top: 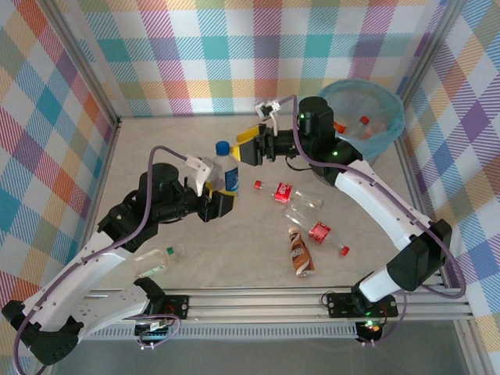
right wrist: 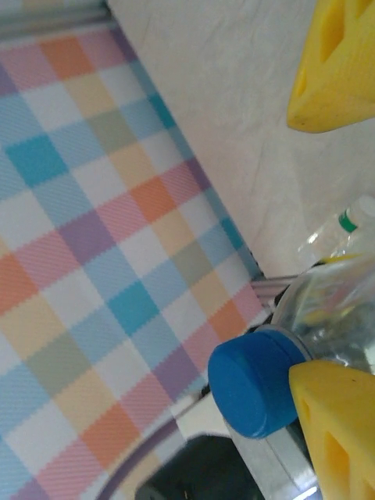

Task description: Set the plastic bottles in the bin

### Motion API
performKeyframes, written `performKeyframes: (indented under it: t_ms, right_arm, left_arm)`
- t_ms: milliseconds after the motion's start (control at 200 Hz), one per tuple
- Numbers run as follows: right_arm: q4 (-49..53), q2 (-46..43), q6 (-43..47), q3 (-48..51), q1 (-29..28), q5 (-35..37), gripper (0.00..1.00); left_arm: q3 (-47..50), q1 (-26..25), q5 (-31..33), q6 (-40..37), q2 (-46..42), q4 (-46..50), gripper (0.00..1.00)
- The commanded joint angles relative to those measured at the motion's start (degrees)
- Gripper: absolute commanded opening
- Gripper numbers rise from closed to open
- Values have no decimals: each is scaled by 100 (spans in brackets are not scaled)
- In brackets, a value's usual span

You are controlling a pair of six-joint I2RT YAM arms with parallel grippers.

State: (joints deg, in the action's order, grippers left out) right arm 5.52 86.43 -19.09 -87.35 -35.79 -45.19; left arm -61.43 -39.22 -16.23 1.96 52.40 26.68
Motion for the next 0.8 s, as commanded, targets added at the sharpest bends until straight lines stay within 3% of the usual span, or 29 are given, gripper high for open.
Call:
performKeyframes:
  t_ms: [0,245,465,795]
  right_arm:
    - [-129,113,133,-225,-256,-898,77]
    - [-165,-14,296,-290,-278,-1057,78]
    - [-349,-21,405,-389,-313,-1812,77]
    - [-92,-216,818,-394,-550,-1631,67]
  left_arm:
    - [-44,33,-499,-134,-67,-446,53]
    - [17,29,-590,-134,-357,-410,53]
    - [-136,29,-873,-160,-382,-149,52]
    - [-533,29,-1583,-380,-85,468,53]
